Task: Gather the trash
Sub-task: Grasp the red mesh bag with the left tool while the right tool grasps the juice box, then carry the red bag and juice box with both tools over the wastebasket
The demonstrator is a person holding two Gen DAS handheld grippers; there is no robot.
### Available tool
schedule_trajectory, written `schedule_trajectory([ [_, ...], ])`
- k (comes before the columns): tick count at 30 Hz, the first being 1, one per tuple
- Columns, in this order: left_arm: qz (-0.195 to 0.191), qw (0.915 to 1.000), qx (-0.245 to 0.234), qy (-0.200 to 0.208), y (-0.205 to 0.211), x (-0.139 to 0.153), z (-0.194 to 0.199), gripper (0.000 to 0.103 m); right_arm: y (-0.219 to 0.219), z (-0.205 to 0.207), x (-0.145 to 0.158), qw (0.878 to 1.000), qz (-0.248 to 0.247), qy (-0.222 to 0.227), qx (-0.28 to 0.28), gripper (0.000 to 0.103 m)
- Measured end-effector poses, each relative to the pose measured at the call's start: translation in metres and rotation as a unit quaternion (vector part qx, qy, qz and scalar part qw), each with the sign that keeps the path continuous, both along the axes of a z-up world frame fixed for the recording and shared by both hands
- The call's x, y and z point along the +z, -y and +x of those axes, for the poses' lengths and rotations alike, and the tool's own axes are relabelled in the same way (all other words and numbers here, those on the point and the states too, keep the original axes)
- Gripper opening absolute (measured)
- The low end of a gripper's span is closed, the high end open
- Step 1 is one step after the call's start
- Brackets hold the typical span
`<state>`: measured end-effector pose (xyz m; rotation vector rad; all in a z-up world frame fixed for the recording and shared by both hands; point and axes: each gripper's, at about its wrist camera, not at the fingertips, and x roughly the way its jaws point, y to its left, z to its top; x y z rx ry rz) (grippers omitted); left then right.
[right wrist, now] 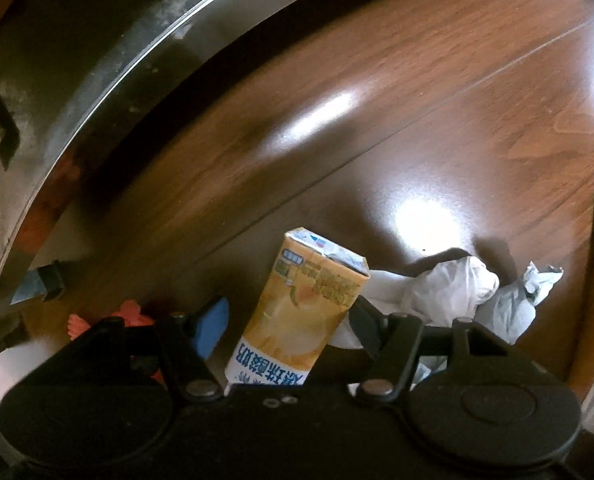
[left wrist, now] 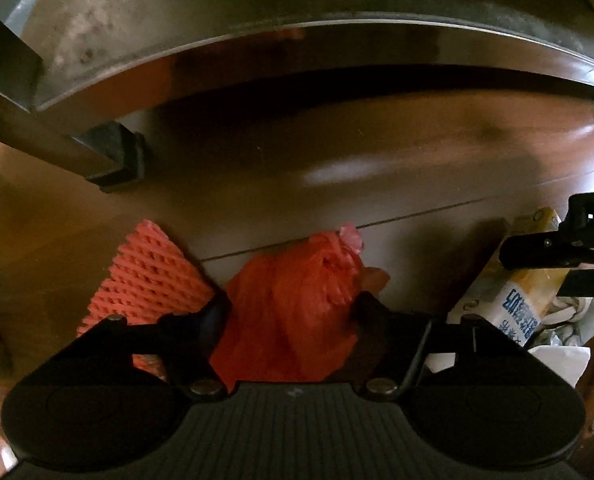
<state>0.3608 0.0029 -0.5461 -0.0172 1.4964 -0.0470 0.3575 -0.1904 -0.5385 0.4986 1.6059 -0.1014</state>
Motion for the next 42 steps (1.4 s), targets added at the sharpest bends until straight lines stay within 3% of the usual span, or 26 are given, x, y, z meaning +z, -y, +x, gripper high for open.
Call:
schedule_trajectory([
  [2,-0.005,1.0000,0.003,0.002,0.001,-0.001,0.000,0.062,0.000,-0.001,0.002,1.000,-0.002,0.002,0.005,0.060],
  [3,-0.007,1.0000,0.003,0.003,0.002,-0.001,-0.001,0.057,0.001,0.000,0.001,1.000,-0.001,0.004,0.005,0.051],
  [7,-0.017,0.9998,0.010,0.003,0.005,0.003,-0.005,0.049,0.001,0.000,0.002,1.000,-0.001,0.005,0.010,0.049],
  [12,-0.039,0.9984,0.039,0.010,-0.001,0.026,-0.015,0.047,-0.008,-0.003,0.023,0.999,-0.006,0.030,0.040,0.044],
  [19,-0.047,0.9966,0.058,0.035,-0.007,0.079,-0.032,0.046,-0.028,-0.018,0.080,0.990,-0.023,0.089,0.108,0.041],
  [28,-0.052,0.9893,0.093,0.099,-0.016,0.184,-0.048,0.047,-0.033,-0.047,0.174,0.976,-0.022,0.162,0.146,0.041],
  [35,-0.075,0.9785,0.120,0.150,-0.031,0.271,-0.087,0.046,-0.036,-0.087,0.274,0.946,-0.010,0.242,0.217,0.041],
  [42,-0.097,0.9655,0.125,0.207,-0.049,0.345,-0.134,0.047,-0.035,-0.122,0.359,0.919,0.010,0.305,0.249,0.041],
])
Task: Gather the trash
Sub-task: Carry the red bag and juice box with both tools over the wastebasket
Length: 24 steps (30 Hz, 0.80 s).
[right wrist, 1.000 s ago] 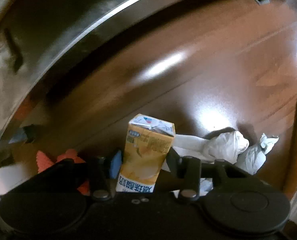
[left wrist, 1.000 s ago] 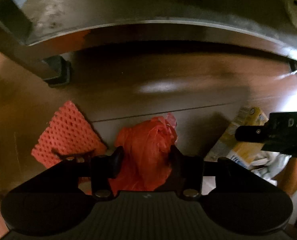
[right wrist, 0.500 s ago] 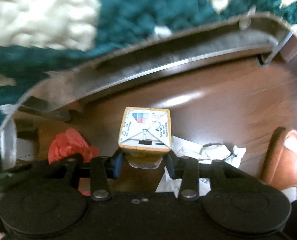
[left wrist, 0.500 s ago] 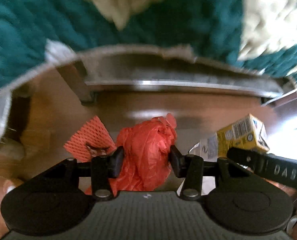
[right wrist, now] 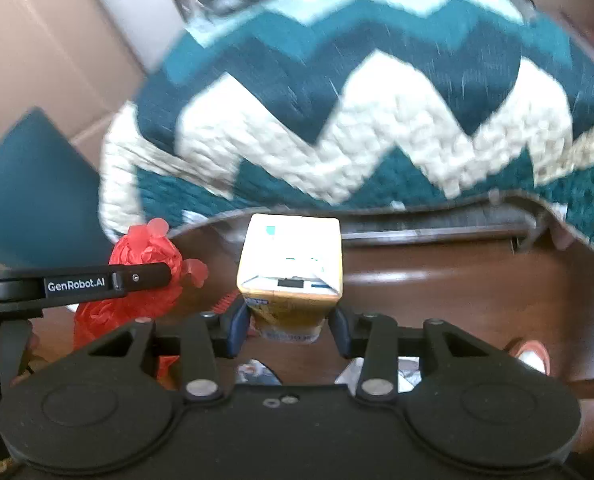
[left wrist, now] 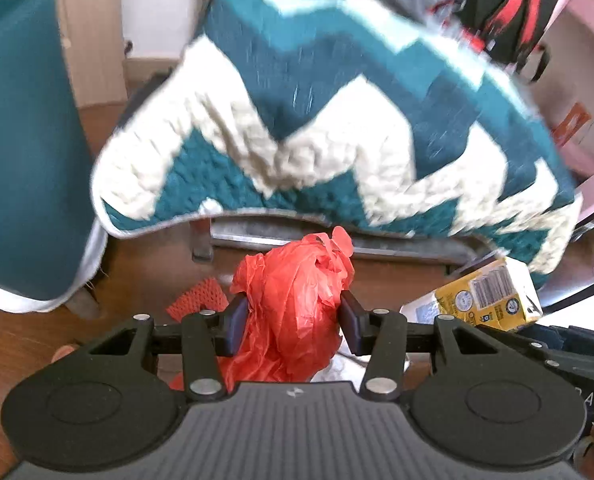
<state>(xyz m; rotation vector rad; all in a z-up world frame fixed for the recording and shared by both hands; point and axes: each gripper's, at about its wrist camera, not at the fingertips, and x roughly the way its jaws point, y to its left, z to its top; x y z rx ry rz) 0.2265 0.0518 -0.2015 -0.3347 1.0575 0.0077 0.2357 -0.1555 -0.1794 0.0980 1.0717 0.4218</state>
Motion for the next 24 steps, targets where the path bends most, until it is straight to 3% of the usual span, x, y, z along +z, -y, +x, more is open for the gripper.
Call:
schedule_trajectory([
  [6,-0.001,0.9982,0.015,0.057,-0.023,0.071,-0.029,0.047,-0.023,-0.028,0.075,0.994,0.008,0.084,0.067,0.041],
  [13,0.011,0.9926,0.033,0.116,-0.058,0.143,-0.057,0.047,-0.060,-0.048,0.154,0.977,0.039,0.169,0.127,0.041],
  [24,0.074,0.9744,0.085,0.194,-0.135,0.228,-0.082,0.047,-0.162,-0.053,0.228,0.947,0.071,0.239,0.204,0.041],
])
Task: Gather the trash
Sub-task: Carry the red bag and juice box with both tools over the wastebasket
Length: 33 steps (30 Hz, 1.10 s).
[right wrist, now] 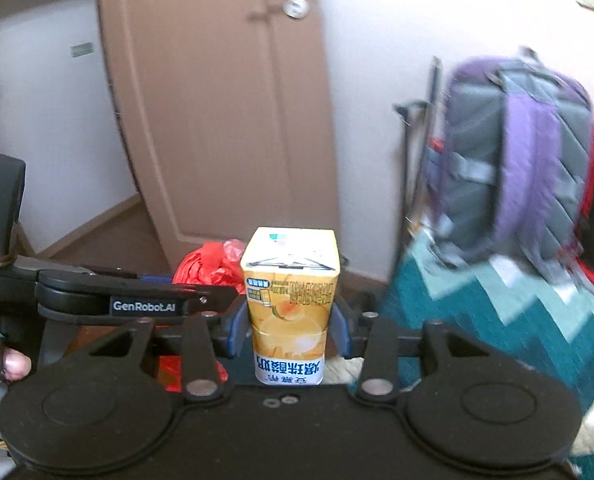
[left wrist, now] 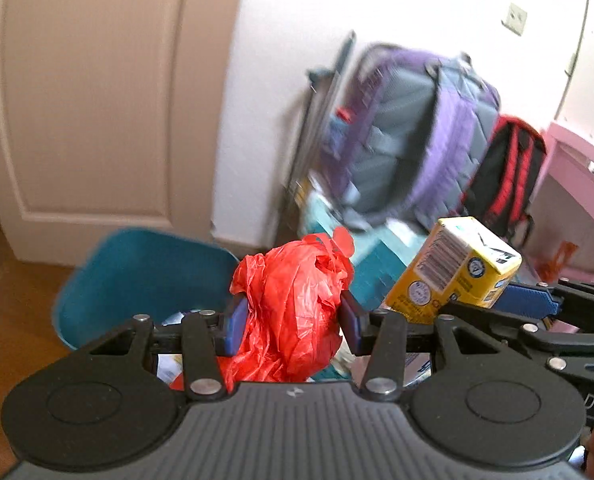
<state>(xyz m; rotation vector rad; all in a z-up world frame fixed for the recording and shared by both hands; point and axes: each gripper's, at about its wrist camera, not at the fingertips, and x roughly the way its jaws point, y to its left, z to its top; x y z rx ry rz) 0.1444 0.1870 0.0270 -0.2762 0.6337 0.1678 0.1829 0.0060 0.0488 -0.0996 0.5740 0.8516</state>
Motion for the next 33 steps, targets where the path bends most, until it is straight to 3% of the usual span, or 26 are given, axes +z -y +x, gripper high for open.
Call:
schedule_trajectory([
  [5,0.020,0.9992,0.028,0.022,-0.038,0.023,-0.005,0.047,-0.052,0.005,0.012,1.000,0.003,0.007,0.027,0.040],
  [10,0.023,0.9978,0.059,0.021,-0.083,0.020,0.003,0.047,-0.098,0.013,0.007,0.999,-0.001,-0.003,0.045,0.040],
  [21,0.008,0.9962,0.084,-0.018,-0.149,-0.036,0.046,0.047,-0.175,0.037,-0.050,0.997,-0.048,-0.039,0.056,0.040],
  [27,-0.009,0.9976,0.068,-0.009,-0.160,-0.061,0.072,0.047,-0.191,0.059,-0.094,0.993,-0.078,-0.077,0.036,0.041],
  [33,-0.013,0.9961,0.057,-0.065,-0.157,-0.105,0.098,0.047,-0.200,0.073,-0.126,0.988,-0.103,-0.107,0.034,0.041],
])
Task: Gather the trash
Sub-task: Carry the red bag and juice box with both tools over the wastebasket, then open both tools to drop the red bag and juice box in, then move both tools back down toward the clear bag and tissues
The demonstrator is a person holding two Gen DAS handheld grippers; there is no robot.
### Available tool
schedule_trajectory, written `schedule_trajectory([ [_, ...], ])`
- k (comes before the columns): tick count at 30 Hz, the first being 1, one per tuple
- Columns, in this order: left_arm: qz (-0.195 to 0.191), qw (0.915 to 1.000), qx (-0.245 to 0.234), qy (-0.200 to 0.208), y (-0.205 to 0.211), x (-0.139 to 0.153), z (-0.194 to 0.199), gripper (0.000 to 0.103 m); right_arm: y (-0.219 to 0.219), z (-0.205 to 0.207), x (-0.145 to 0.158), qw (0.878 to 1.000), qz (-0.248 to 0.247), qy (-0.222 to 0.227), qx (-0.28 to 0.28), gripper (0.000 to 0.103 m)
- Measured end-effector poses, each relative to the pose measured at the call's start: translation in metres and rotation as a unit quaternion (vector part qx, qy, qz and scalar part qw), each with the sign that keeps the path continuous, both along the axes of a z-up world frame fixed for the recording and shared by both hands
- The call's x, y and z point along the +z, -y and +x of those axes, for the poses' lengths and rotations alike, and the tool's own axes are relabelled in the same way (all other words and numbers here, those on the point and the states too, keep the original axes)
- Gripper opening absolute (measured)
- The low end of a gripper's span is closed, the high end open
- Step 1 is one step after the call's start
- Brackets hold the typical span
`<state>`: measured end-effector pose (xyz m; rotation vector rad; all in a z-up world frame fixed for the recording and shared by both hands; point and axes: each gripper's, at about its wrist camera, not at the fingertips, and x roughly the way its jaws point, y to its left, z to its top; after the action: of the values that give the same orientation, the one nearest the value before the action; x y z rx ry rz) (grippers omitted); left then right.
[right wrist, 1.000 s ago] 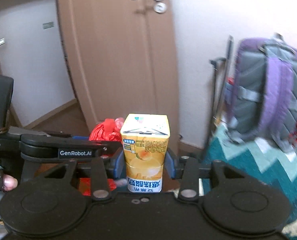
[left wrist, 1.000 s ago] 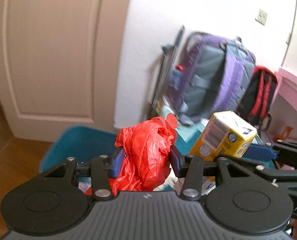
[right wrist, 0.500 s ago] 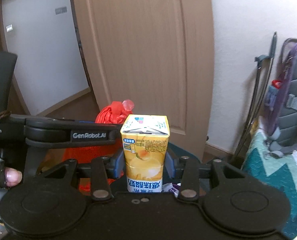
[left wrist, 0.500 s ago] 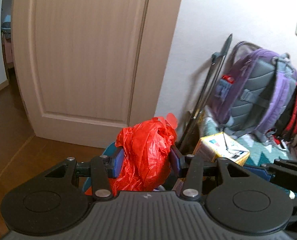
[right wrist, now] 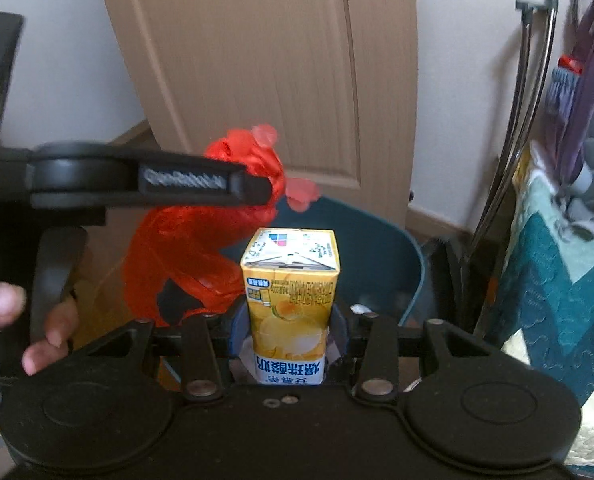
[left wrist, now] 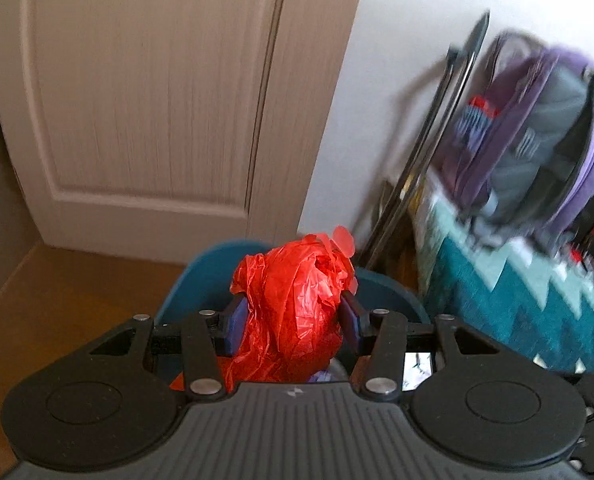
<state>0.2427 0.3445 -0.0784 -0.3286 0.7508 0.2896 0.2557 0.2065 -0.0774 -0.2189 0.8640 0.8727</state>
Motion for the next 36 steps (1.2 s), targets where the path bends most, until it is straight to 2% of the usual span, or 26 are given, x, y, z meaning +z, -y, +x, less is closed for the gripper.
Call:
schedule_trajectory([
  [3,-0.003,0.9994,0.001,-0.033,0.001,-0.024,0.007,0.047,-0.005,-0.002,-0.012,1.000,-0.018,-0.001,0.006,0.041],
  [8,-0.023,0.9978,0.005,-0.062,-0.003,-0.052,0.008,0.047,-0.012,-0.003,-0.029,0.999,-0.049,-0.007,0.009,0.041],
  [14,-0.039,0.9959,0.010,-0.081,-0.001,-0.070,0.009,0.049,-0.013,-0.004,-0.040,0.997,-0.074,-0.022,0.012,0.044],
  [18,-0.042,0.9954,0.006,-0.086,0.000,-0.074,0.005,0.053,-0.011,-0.013,-0.037,0.997,-0.073,-0.010,0.023,0.047],
  [25,-0.039,0.9957,0.011,-0.083,0.006,-0.061,-0.002,0.068,0.003,-0.016,-0.024,0.998,-0.054,-0.003,0.018,0.055],
  [32,-0.023,0.9979,0.002,-0.061,0.024,-0.026,-0.020,0.069,0.035,-0.022,-0.003,0.999,-0.034,-0.002,-0.006,0.057],
  [36,-0.010,0.9991,-0.011,-0.039,0.042,-0.003,-0.032,0.076,0.064,-0.025,0.011,1.000,-0.013,0.000,-0.020,0.057],
])
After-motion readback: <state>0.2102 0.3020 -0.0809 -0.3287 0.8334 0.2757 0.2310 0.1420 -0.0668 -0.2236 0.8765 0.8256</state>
